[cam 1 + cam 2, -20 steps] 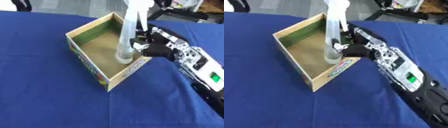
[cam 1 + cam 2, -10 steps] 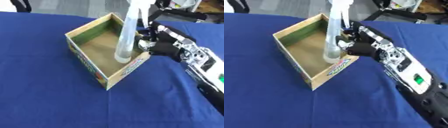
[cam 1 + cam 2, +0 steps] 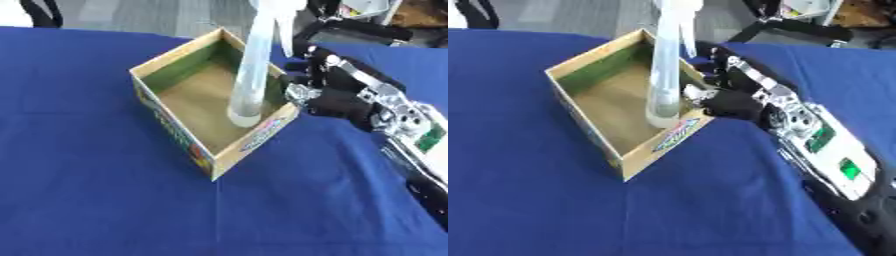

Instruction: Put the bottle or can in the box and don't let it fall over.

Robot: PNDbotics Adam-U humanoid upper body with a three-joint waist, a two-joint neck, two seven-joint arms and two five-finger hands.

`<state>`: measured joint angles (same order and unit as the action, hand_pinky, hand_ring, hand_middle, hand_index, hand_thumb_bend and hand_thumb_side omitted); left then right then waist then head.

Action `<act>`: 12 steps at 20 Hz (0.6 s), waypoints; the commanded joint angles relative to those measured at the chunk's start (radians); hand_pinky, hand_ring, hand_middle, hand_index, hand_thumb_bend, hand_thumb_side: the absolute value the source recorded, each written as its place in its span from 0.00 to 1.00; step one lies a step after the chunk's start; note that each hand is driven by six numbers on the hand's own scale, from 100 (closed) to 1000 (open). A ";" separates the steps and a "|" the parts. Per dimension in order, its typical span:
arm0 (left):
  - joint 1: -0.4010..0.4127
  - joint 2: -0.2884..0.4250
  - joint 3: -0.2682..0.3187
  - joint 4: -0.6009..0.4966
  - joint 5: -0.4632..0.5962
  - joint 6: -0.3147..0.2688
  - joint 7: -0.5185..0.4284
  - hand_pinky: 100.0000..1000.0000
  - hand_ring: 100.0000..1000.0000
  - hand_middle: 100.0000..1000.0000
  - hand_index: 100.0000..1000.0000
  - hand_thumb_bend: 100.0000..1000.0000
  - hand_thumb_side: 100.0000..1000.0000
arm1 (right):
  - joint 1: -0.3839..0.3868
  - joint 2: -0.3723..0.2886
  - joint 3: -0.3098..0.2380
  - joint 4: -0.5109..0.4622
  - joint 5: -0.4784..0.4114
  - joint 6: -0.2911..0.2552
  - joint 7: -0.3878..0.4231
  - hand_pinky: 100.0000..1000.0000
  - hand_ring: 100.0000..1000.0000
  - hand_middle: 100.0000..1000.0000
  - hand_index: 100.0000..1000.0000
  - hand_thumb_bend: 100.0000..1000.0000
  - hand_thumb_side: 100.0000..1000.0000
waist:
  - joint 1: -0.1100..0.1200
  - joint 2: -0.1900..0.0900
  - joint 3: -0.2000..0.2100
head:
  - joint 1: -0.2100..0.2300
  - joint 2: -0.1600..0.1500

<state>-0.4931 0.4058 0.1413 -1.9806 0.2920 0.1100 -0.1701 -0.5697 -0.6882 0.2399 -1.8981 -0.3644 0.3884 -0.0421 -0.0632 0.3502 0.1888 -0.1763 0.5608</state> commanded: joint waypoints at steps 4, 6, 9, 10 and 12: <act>0.000 0.033 0.012 -0.019 -0.007 -0.004 0.003 1.00 1.00 1.00 0.92 0.17 0.08 | 0.025 -0.031 -0.029 -0.043 0.005 0.002 -0.018 1.00 1.00 1.00 1.00 0.00 0.16 | 0.008 -0.029 -0.009 | 0.007 0.004; 0.003 0.035 0.013 -0.019 -0.008 -0.004 0.004 1.00 1.00 1.00 0.92 0.17 0.08 | 0.045 -0.031 -0.040 -0.062 0.001 0.000 -0.028 1.00 1.00 1.00 1.00 0.00 0.18 | 0.008 -0.030 -0.014 | 0.012 0.007; 0.008 0.037 0.016 -0.019 -0.010 -0.005 0.008 1.00 1.00 1.00 0.91 0.17 0.08 | 0.084 -0.044 -0.076 -0.095 -0.023 -0.010 -0.073 1.00 1.00 1.00 1.00 0.00 0.20 | 0.009 -0.033 -0.021 | 0.026 0.013; 0.010 0.039 0.018 -0.019 -0.010 -0.004 0.010 1.00 1.00 1.00 0.91 0.17 0.08 | 0.099 -0.050 -0.094 -0.099 -0.034 -0.024 -0.090 1.00 1.00 1.00 1.00 0.00 0.22 | 0.009 -0.034 -0.025 | 0.034 0.017; 0.015 0.042 0.020 -0.019 -0.012 -0.004 0.013 1.00 1.00 1.00 0.91 0.17 0.07 | 0.135 -0.063 -0.128 -0.101 -0.064 -0.063 -0.116 1.00 1.00 1.00 1.00 0.00 0.27 | 0.008 -0.037 -0.032 | 0.047 0.021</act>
<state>-0.4726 0.4151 0.1490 -1.9806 0.2863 0.1073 -0.1627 -0.4290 -0.7115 0.1432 -1.9735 -0.4108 0.3435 -0.1411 -0.0590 0.3381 0.1559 -0.1380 0.5784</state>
